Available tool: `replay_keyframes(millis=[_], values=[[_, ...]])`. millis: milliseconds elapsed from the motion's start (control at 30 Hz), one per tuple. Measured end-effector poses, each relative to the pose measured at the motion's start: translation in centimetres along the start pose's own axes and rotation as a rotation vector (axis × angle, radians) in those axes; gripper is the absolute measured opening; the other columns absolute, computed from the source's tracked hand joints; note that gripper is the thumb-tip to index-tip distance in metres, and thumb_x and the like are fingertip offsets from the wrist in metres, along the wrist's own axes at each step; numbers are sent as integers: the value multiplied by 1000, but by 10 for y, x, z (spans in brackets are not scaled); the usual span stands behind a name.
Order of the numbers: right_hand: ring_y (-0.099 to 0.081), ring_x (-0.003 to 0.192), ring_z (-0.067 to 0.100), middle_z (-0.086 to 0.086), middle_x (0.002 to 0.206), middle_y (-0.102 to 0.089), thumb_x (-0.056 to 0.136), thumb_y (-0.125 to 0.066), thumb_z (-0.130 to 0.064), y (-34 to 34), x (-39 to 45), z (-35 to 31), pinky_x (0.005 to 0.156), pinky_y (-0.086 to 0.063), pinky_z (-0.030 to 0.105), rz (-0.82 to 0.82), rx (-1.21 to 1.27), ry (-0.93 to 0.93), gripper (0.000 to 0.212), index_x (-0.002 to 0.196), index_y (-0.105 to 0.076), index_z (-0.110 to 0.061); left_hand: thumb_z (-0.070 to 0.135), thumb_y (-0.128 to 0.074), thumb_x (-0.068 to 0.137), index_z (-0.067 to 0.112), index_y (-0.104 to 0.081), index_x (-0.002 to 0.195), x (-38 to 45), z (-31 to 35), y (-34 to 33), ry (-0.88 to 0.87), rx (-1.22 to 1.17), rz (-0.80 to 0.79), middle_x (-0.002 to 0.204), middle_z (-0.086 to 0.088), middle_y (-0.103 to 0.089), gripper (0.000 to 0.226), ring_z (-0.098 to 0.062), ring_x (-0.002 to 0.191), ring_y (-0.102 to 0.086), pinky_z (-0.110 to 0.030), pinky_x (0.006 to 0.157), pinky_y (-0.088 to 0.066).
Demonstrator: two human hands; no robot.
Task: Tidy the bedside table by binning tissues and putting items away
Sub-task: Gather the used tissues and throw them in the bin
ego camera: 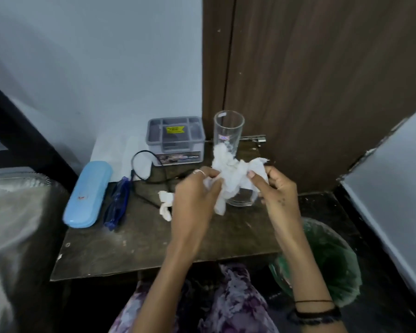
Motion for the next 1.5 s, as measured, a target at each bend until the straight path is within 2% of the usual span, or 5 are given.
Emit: replay_keyframes(millis=[367, 667, 900, 1200, 1500], values=[[-56, 73, 23, 6, 77, -64, 88, -56, -19, 223, -42, 146, 60, -40, 29, 490, -295, -338, 13, 77, -60, -16, 15, -43, 88, 8, -61, 96, -99, 18, -289, 165, 4, -516, 96, -12, -69, 21, -27, 79, -69, -39, 73, -58], [-60, 70, 24, 12, 92, -64, 86, -62, -17, 248, -50, 288, 57, -52, 26, 253, -372, -740, 25, 108, -55, -8, 17, -69, 78, 6, -32, 139, -138, -76, -397, 344, 150, -945, 139, -16, -44, 72, -28, 126, -44, -34, 103, -37], [-62, 63, 25, 11, 80, -67, 90, -49, -10, 247, -51, 272, 65, -55, 39, 332, -424, -642, 20, 97, -67, -4, 8, -49, 88, 11, -49, 127, -134, -80, -383, 377, 133, -817, 126, -11, -59, 39, -24, 116, -54, -26, 92, -42], [-63, 68, 0, -6, 77, -68, 90, -52, -6, 179, -45, 96, 60, -48, 7, 394, -121, -157, 19, 85, -66, -18, 4, -45, 90, 14, -62, 106, -108, 38, -248, 199, -210, -448, 91, 8, -64, 26, -7, 86, -62, -24, 79, -51], [-65, 78, 5, -8, 85, -70, 87, -59, -17, -29, -34, 6, 73, -51, 21, -58, -119, 71, 12, 92, -64, -27, -2, -53, 82, 17, -66, 98, -39, -6, -28, 40, -109, 40, 80, 10, -64, 28, 11, 70, -56, -2, 64, -38]])
Point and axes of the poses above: each hand's wrist, its own x-axis towards the middle knuckle, its own y-axis out of the back of the hand, z = x × y, the point moved 8 cm from there along x, towards the middle knuckle
